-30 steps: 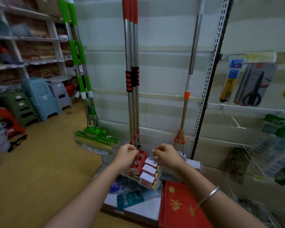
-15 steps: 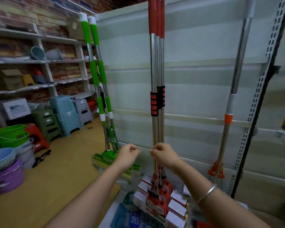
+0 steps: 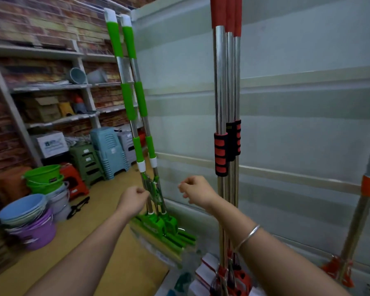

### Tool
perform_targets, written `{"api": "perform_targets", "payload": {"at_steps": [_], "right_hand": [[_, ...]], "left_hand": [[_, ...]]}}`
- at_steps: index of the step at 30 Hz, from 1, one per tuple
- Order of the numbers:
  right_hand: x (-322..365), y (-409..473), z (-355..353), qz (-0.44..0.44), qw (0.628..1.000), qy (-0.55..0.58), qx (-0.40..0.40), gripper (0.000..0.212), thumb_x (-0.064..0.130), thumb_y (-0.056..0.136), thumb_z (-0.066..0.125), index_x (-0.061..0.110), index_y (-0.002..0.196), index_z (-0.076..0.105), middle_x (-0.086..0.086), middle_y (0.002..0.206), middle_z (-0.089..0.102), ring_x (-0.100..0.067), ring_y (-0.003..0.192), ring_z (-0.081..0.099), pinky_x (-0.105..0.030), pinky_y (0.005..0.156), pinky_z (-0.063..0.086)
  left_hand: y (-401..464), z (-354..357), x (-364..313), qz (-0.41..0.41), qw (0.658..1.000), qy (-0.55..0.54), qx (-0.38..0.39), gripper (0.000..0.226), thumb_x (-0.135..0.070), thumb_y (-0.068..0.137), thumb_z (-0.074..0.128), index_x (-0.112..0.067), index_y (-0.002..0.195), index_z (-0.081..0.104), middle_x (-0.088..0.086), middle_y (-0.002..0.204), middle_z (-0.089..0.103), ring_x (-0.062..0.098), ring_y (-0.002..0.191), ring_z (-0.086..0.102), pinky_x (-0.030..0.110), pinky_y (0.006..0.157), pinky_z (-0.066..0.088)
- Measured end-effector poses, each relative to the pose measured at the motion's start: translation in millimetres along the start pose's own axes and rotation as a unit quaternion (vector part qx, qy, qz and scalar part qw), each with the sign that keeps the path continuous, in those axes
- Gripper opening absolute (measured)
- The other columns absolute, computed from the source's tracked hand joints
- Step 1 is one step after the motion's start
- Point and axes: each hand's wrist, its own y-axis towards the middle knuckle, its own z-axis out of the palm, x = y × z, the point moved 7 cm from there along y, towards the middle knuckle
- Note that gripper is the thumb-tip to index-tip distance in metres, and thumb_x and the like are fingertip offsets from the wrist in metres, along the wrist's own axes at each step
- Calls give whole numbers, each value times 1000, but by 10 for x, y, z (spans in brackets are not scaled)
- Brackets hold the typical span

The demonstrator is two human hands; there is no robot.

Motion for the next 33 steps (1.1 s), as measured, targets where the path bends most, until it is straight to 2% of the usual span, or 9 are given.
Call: {"api": "perform_targets", "payload": {"at_steps": [4,7,11,15,17,19,22,29,33], "right_hand": [[125,541,45,-11,1000,-4,10,14,16,92,49,8,82,55,-13,80,48,-21,76,46,-33,69,37],[203,912,191,-14,1000,-11,11,26,15,89,50,15,63,48,-9,68,50,-20,69,46,-31,65,37],[448,1383,387,-33,999,-18,18,29,16,88,50,18,59,45,2,57,44,-18,64,44,-26,56,33],[775,1923,560,-63,997,-38,19,19,16,87,51,19,69,47,-5,79,54,-19,81,49,-26,69,36],[909,2176,688,-71,995,-51,37,10,16,88,50,11,91,58,-13,99,62,-22,88,53,-31,75,41],[979,2430,801,-71,995,-53,44,31,17,90,49,6,118,55,-14,120,61,-25,104,57,-33,88,45],[1070,2696,938,-76,994,-48,59,44,17,92,51,9,135,42,-9,134,53,-23,120,52,-28,96,42],[1159,3102,1252,-83,994,-28,68,65,10,90,49,15,146,16,-4,149,33,-24,133,40,-28,103,37],[1202,3084,1310,-103,992,-41,60,44,11,94,44,20,136,32,-4,134,50,-21,118,51,-30,94,43]], "left_hand": [[471,-258,-97,-13,998,13,-57,12,-19,88,56,-9,86,62,12,84,60,29,85,57,32,71,39],[814,-361,-316,12,997,29,-69,14,-15,88,54,-9,77,57,14,75,52,23,72,47,30,66,31],[1302,-554,-696,40,994,12,-101,20,-22,92,52,-5,97,60,11,90,55,26,84,52,35,76,41],[1781,-878,-1156,70,986,14,-154,17,-32,93,53,-18,97,44,6,95,50,26,92,53,35,82,40],[2050,-1049,-1311,73,982,-1,-177,44,-37,90,57,-13,124,42,13,122,51,31,116,50,36,88,41],[2296,-1179,-1413,59,978,-10,-198,73,-41,87,61,-6,142,27,14,144,39,33,129,42,39,97,40],[2610,-1229,-1488,39,977,-52,-204,90,-42,82,66,-4,146,16,15,150,33,34,134,37,41,102,38],[2898,-1193,-1641,108,960,-134,-220,36,-29,92,55,-8,119,45,7,107,58,26,98,55,32,79,42],[2866,-1274,-1577,119,951,-140,-247,21,-23,94,52,-10,106,40,1,84,51,24,85,53,32,74,42]]}}
